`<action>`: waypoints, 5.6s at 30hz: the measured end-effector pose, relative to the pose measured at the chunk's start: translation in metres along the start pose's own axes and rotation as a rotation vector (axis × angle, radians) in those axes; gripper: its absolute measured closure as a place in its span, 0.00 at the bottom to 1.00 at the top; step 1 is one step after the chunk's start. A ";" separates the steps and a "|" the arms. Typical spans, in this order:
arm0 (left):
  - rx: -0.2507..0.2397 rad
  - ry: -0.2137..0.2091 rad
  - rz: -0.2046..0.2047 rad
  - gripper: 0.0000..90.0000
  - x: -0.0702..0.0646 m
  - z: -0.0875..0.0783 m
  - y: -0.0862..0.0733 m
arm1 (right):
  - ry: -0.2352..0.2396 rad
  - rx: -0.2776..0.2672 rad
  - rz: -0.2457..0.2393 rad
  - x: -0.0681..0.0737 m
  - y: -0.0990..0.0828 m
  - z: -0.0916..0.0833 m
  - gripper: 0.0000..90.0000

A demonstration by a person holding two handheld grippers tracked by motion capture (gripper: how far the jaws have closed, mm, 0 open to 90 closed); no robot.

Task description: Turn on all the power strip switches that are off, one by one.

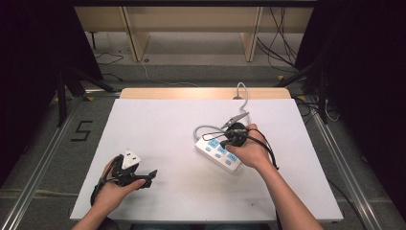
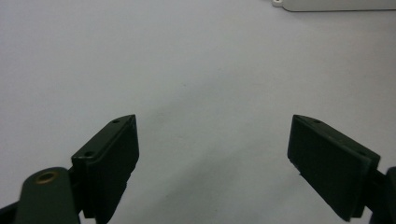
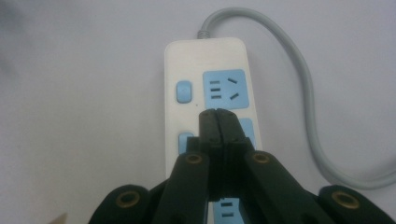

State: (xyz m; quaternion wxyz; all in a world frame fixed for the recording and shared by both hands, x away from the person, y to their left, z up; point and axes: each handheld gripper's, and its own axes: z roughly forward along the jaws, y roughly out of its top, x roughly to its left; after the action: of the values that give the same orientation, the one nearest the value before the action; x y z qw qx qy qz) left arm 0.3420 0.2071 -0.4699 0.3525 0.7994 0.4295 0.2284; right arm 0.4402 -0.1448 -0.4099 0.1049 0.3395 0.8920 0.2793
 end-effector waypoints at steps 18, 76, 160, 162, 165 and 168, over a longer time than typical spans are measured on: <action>-0.003 0.000 -0.003 0.18 -0.001 -0.001 0.000 | -0.001 0.037 -0.015 0.002 0.015 0.014 1.00; -0.002 -0.005 -0.002 0.18 0.000 0.000 0.000 | 0.016 0.182 -0.050 0.015 0.048 0.057 1.00; -0.001 -0.006 -0.003 0.18 -0.001 0.000 0.000 | -0.027 0.259 -0.037 0.023 0.056 0.066 1.00; -0.002 -0.006 -0.004 0.18 0.000 0.001 0.000 | -0.018 0.249 -0.042 0.023 0.056 0.064 1.00; 0.001 -0.005 -0.001 0.18 0.000 0.001 0.000 | -0.022 0.226 -0.045 0.022 0.057 0.061 1.00; 0.003 -0.005 0.000 0.18 0.000 0.001 0.000 | -0.024 0.222 -0.036 0.020 0.058 0.057 1.00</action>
State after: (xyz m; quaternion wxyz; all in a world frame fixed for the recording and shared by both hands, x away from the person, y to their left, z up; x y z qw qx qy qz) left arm 0.3425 0.2074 -0.4707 0.3524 0.8005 0.4291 0.2255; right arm 0.4786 -0.0709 -0.4237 0.0824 0.3366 0.9220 0.1726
